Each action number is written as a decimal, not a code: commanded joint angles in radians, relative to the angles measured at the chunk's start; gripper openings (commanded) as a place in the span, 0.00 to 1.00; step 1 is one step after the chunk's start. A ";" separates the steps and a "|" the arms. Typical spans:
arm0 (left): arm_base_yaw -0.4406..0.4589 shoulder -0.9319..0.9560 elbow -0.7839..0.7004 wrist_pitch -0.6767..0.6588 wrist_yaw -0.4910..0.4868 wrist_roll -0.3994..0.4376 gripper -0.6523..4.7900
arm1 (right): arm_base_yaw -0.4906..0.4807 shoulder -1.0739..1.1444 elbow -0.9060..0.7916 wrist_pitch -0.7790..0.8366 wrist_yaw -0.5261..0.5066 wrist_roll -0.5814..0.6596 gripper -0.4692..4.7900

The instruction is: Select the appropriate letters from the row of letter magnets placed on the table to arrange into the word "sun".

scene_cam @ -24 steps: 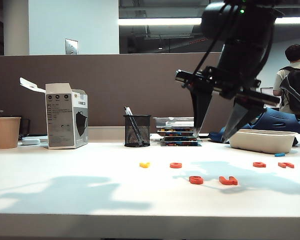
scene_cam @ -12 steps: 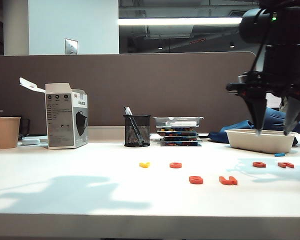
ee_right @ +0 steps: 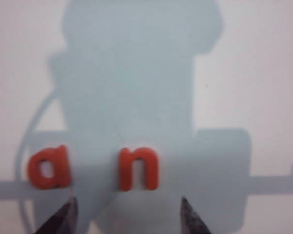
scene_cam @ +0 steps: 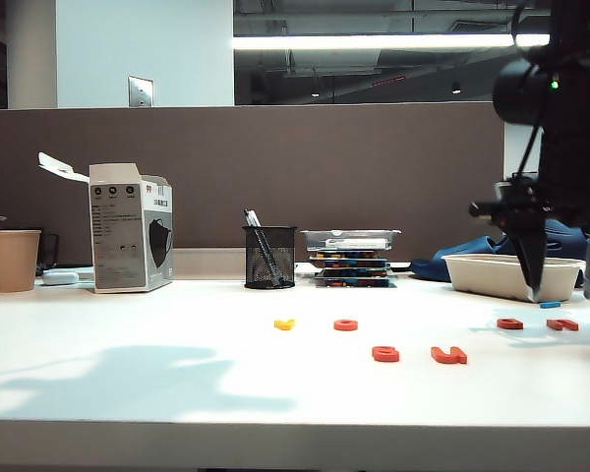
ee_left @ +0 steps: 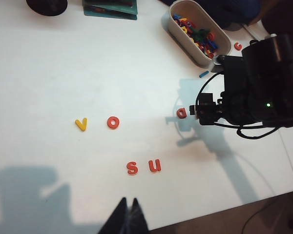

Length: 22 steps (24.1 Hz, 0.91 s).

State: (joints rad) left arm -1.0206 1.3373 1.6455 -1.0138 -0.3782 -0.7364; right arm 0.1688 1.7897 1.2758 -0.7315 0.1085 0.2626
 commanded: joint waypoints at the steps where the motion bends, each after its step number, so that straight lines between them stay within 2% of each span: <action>1: 0.000 -0.003 0.004 0.005 -0.003 0.003 0.11 | -0.034 0.008 0.001 0.013 -0.043 -0.007 0.60; 5: 0.000 -0.003 0.004 0.005 -0.003 0.004 0.11 | -0.047 0.013 -0.002 0.040 -0.085 -0.026 0.59; 22: 0.000 -0.003 0.004 0.006 -0.003 0.004 0.11 | -0.046 0.093 -0.003 0.047 -0.082 -0.055 0.59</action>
State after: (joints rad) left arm -1.0206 1.3373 1.6455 -1.0138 -0.3786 -0.7364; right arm 0.1226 1.8698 1.2739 -0.6815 0.0273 0.2150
